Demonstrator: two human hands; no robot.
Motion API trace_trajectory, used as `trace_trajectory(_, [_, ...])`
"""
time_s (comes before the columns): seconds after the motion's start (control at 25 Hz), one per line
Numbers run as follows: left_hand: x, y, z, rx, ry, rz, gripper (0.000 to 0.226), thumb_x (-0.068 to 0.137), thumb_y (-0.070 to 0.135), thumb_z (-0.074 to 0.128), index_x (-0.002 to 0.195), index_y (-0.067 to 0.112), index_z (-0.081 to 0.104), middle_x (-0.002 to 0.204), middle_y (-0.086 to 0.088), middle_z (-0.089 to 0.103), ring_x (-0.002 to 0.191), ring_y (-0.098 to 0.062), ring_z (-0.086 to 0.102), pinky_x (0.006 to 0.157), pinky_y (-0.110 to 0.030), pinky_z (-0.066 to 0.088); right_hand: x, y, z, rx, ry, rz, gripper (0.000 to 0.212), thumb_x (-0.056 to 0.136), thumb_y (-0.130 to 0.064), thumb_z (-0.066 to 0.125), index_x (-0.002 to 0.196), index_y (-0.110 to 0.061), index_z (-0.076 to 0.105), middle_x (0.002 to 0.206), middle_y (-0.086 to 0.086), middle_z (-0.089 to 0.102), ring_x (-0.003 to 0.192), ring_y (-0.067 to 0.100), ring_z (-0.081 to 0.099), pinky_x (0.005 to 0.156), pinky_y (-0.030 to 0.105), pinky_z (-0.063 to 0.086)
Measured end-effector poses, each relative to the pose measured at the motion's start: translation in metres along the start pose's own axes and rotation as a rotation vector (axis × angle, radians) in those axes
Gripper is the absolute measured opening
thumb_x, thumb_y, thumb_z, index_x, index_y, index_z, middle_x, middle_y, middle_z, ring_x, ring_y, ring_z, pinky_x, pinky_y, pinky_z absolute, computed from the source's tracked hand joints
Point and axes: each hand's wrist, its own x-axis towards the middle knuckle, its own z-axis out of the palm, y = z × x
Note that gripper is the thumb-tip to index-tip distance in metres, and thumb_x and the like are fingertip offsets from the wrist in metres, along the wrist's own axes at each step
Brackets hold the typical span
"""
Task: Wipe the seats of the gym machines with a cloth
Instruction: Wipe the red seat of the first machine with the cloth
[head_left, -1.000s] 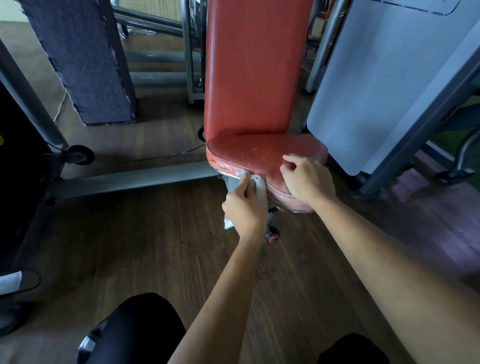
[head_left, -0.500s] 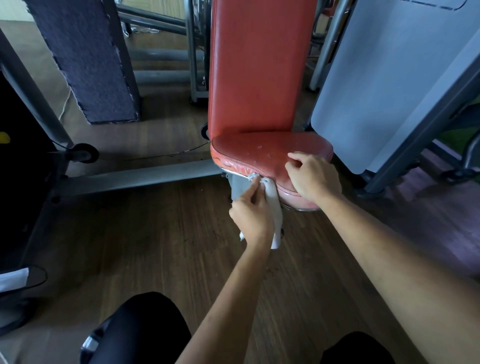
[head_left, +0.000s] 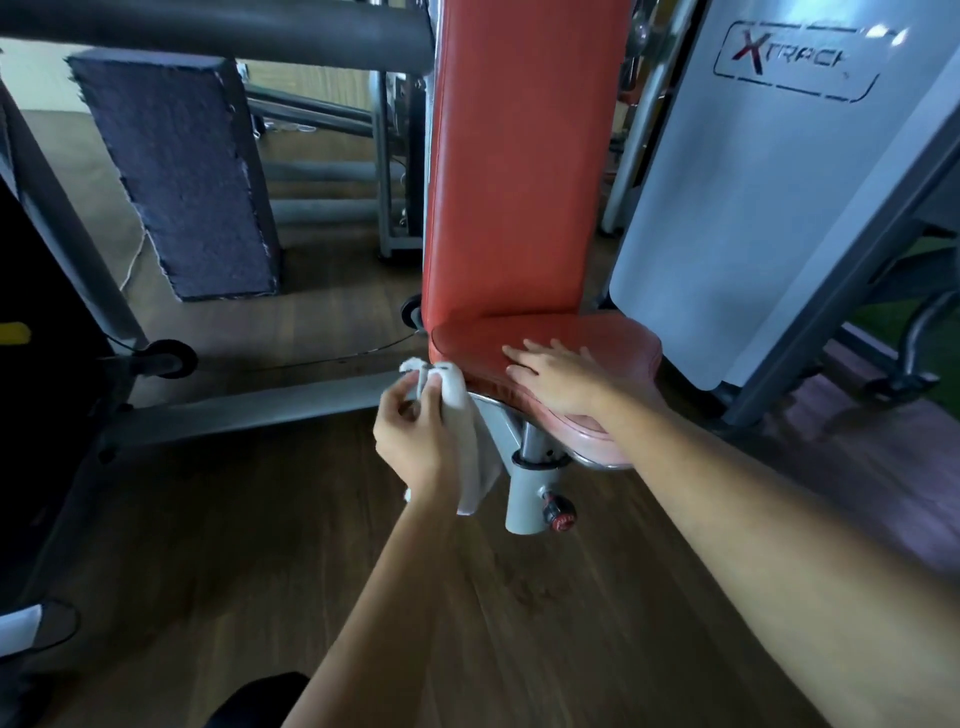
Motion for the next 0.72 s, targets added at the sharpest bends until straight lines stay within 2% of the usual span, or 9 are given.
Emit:
trace_trajectory(0.08, [0.025, 0.007, 0.008, 0.020, 0.007, 0.053, 0.023, 0.090, 0.033, 0.071, 0.111, 0.024, 0.069, 0.107, 0.011, 0.069, 0.096, 0.005, 0.062, 0.090, -0.021, 0.051, 0.016, -0.001, 0.004, -0.015, -0.025, -0.014, 0.050, 0.108, -0.050, 0.019, 0.157, -0.045, 0.016, 0.168, -0.008, 0.007, 0.156, 0.029, 0.003, 0.123, 0.058, 0.000])
trace_trajectory(0.2, [0.039, -0.002, 0.032, 0.108, -0.103, 0.077, 0.040, 0.096, 0.026, 0.065, 0.135, 0.020, 0.060, 0.133, 0.002, 0.063, 0.123, -0.011, 0.057, 0.106, -0.024, 0.043, 0.027, 0.003, 0.008, -0.065, -0.007, -0.007, 0.050, 0.108, -0.051, 0.016, 0.157, -0.048, 0.010, 0.168, -0.012, 0.004, 0.156, 0.027, 0.002, 0.123, 0.058, 0.002])
trace_trajectory(0.28, [0.030, -0.012, 0.040, 0.112, -0.212, 0.089, 0.053, 0.099, 0.024, 0.060, 0.149, 0.020, 0.044, 0.150, 0.001, 0.050, 0.137, -0.009, 0.046, 0.115, -0.025, 0.035, 0.030, 0.004, 0.010, -0.086, -0.003, -0.005, 0.050, 0.107, -0.050, 0.015, 0.157, -0.048, 0.008, 0.168, -0.012, 0.003, 0.156, 0.026, 0.003, 0.123, 0.057, 0.003])
trace_trajectory(0.32, [0.024, -0.015, 0.041, 0.089, -0.266, 0.092, 0.056, 0.100, 0.021, 0.058, 0.153, 0.020, 0.038, 0.156, 0.004, 0.041, 0.141, -0.002, 0.038, 0.117, -0.020, 0.030, 0.031, 0.004, 0.011, -0.097, 0.001, -0.002, 0.050, 0.108, -0.050, 0.015, 0.157, -0.048, 0.007, 0.168, -0.012, 0.003, 0.156, 0.026, 0.003, 0.123, 0.056, 0.004])
trace_trajectory(0.4, [0.014, -0.019, 0.037, 0.056, -0.339, 0.110, 0.062, 0.101, 0.007, 0.056, 0.156, 0.018, 0.031, 0.160, 0.011, 0.027, 0.138, 0.014, 0.022, 0.113, -0.004, 0.020, 0.033, 0.004, 0.012, -0.111, 0.010, 0.004, 0.050, 0.108, -0.049, 0.015, 0.157, -0.048, 0.006, 0.168, -0.013, 0.003, 0.156, 0.027, 0.004, 0.123, 0.056, 0.005])
trace_trajectory(0.44, [0.012, -0.021, 0.035, 0.079, -0.353, 0.145, 0.064, 0.100, 0.002, 0.055, 0.156, 0.018, 0.030, 0.160, 0.012, 0.024, 0.139, 0.014, 0.020, 0.112, -0.003, 0.019, 0.034, 0.004, 0.012, -0.114, 0.015, 0.005, 0.050, 0.108, -0.049, 0.015, 0.157, -0.048, 0.005, 0.168, -0.013, 0.003, 0.156, 0.027, 0.004, 0.123, 0.057, 0.006])
trace_trajectory(0.52, [0.016, -0.024, 0.034, 0.155, -0.354, 0.205, 0.065, 0.098, 0.000, 0.055, 0.155, 0.018, 0.031, 0.162, 0.007, 0.026, 0.147, -0.001, 0.024, 0.119, -0.017, 0.024, 0.034, 0.006, 0.014, -0.115, 0.027, 0.003, 0.050, 0.108, -0.048, 0.015, 0.157, -0.049, 0.006, 0.168, -0.013, 0.003, 0.156, 0.026, 0.005, 0.123, 0.057, 0.007])
trace_trajectory(0.6, [0.033, -0.023, 0.035, 0.196, -0.343, 0.157, 0.061, 0.098, 0.005, 0.054, 0.154, 0.018, 0.033, 0.159, 0.000, 0.036, 0.146, -0.014, 0.034, 0.119, -0.028, 0.029, 0.033, 0.006, 0.014, -0.098, 0.048, 0.007, 0.049, 0.108, -0.049, 0.015, 0.156, -0.050, 0.008, 0.168, -0.014, 0.006, 0.155, 0.025, 0.007, 0.122, 0.056, 0.007])
trace_trajectory(0.72, [0.073, -0.015, 0.036, 0.229, -0.337, -0.012, 0.054, 0.102, 0.010, 0.047, 0.153, 0.020, 0.034, 0.153, -0.002, 0.043, 0.140, -0.018, 0.041, 0.109, -0.022, 0.031, 0.032, 0.007, 0.015, -0.090, 0.072, 0.013, 0.048, 0.108, -0.049, 0.015, 0.156, -0.051, 0.010, 0.168, -0.015, 0.008, 0.155, 0.023, 0.008, 0.122, 0.054, 0.008])
